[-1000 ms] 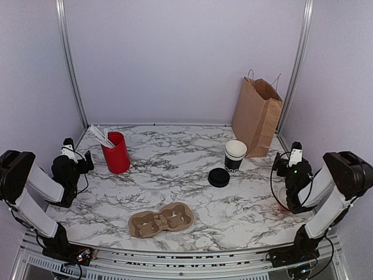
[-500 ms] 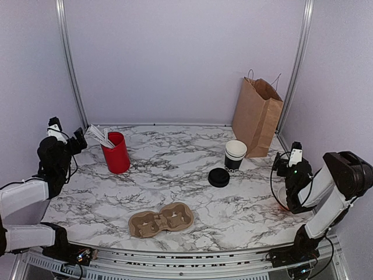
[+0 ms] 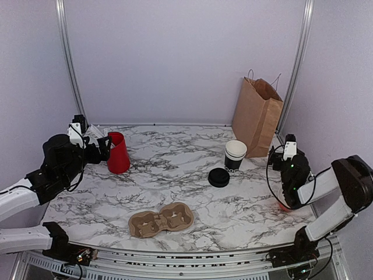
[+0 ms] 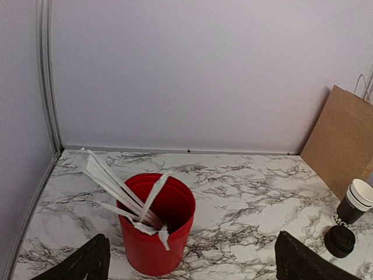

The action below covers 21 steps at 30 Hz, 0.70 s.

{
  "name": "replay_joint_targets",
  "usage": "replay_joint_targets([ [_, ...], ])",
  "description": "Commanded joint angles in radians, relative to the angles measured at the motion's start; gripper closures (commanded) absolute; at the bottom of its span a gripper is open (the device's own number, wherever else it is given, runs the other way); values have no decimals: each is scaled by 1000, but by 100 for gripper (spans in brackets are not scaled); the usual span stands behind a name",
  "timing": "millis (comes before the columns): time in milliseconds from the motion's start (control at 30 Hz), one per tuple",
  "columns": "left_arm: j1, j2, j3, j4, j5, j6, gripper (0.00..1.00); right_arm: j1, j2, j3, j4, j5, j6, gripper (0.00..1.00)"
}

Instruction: Pack the takeout coffee

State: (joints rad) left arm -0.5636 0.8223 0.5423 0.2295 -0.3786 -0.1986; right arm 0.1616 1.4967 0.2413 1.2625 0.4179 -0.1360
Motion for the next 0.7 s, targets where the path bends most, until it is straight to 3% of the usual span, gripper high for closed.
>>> replay_joint_targets([
  [0, -93, 53, 91, -73, 7, 40, 1, 99, -137, 157, -261, 68, -63, 0],
  [133, -107, 148, 236, -89, 52, 59, 1, 206, -239, 324, -523, 144, -27, 0],
  [267, -107, 255, 424, -166, 105, 76, 1, 288, -238, 553, -861, 225, -13, 0],
  [400, -107, 379, 581, -249, 269, 73, 1, 293, -217, 720, -1172, 148, 23, 0],
  [500, -107, 424, 628, -264, 251, 59, 1, 295, -213, 767, -1246, 154, 23, 0],
  [600, -105, 428, 608, -245, 89, -28, 1, 293, -233, 764, -1260, 266, 74, 0],
  [667, -99, 435, 606, -221, 102, -3, 1, 291, -248, 767, -1289, 249, 92, 0],
])
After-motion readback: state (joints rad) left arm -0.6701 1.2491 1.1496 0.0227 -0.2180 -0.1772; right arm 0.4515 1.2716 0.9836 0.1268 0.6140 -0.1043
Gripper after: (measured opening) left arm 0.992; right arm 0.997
